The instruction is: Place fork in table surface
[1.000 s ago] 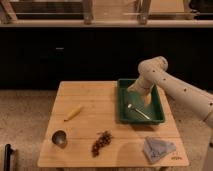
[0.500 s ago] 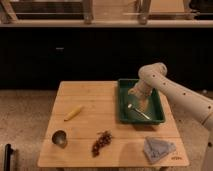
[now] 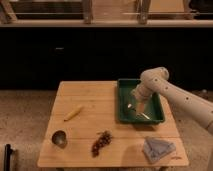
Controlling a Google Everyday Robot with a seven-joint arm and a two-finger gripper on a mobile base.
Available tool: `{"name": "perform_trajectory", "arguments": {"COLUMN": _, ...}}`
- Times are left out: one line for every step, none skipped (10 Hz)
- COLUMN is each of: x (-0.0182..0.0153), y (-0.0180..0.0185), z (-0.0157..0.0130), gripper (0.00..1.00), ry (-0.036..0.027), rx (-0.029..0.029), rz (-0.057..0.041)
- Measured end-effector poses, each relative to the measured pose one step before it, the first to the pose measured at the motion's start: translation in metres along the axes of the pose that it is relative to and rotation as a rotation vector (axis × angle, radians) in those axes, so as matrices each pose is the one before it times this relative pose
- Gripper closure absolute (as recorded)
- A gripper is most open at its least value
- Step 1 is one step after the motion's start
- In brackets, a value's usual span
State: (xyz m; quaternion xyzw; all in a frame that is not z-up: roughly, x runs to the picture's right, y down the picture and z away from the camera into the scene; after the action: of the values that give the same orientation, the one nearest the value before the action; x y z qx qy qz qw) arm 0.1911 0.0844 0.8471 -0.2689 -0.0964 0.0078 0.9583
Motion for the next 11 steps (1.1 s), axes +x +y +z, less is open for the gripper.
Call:
{"name": "perform_trajectory", "arguments": {"x": -0.00136, "y": 0.00047, "z": 0.00753, "gripper": 0.20, "ry": -0.02132, "rx": -0.00373, "rz": 0.04437}}
{"name": "perform_trajectory", "arguments": {"x": -0.00148, "y": -0.00050, "z": 0.00447, "gripper": 0.20, "ry": -0.01477, "rx": -0.00422, "rz": 0.03111}}
{"name": "perform_trajectory", "arguments": {"x": 0.00040, "y": -0.00019, "z": 0.00485, "gripper": 0.20, "ry": -0.01438, "rx": -0.00749, "rz": 0.03081}}
{"name": "perform_trajectory", "arguments": {"x": 0.00251, "y": 0.00055, "z": 0.00582, "gripper": 0.20, "ry": -0.01466, "rx": -0.00913, "rz": 0.03608}}
{"name": "perform_trajectory", "arguments": {"x": 0.00054, "y": -0.00037, "z": 0.00249, "gripper": 0.20, "ry": -0.00510, "rx": -0.00329, "rz": 0.01719}}
{"name": "perform_trajectory", "arguments": {"x": 0.00125, "y": 0.00039, "z": 0.00426, "gripper": 0.20, "ry": -0.00172, "rx": -0.00517, "rz": 0.01878}}
{"name": "perform_trajectory", "arguments": {"x": -0.00025, "y": -0.00104, "z": 0.00191, "gripper": 0.20, "ry": -0.00167, "rx": -0.00105, "rz": 0.01351}}
{"name": "perform_trajectory", "arguments": {"x": 0.00345, "y": -0.00011, "z": 0.00258, "gripper": 0.20, "ry": 0.00131, "rx": -0.00362, "rz": 0.01632}}
{"name": "perform_trajectory", "arguments": {"x": 0.00375, "y": -0.00021, "z": 0.00108, "gripper": 0.20, "ry": 0.00369, "rx": -0.00099, "rz": 0.01098}}
{"name": "perform_trajectory", "arguments": {"x": 0.00435, "y": 0.00070, "z": 0.00396, "gripper": 0.20, "ry": 0.00637, "rx": -0.00234, "rz": 0.00915}}
{"name": "perform_trajectory", "arguments": {"x": 0.00163, "y": 0.00023, "z": 0.00392, "gripper": 0.20, "ry": 0.00515, "rx": -0.00214, "rz": 0.00597}}
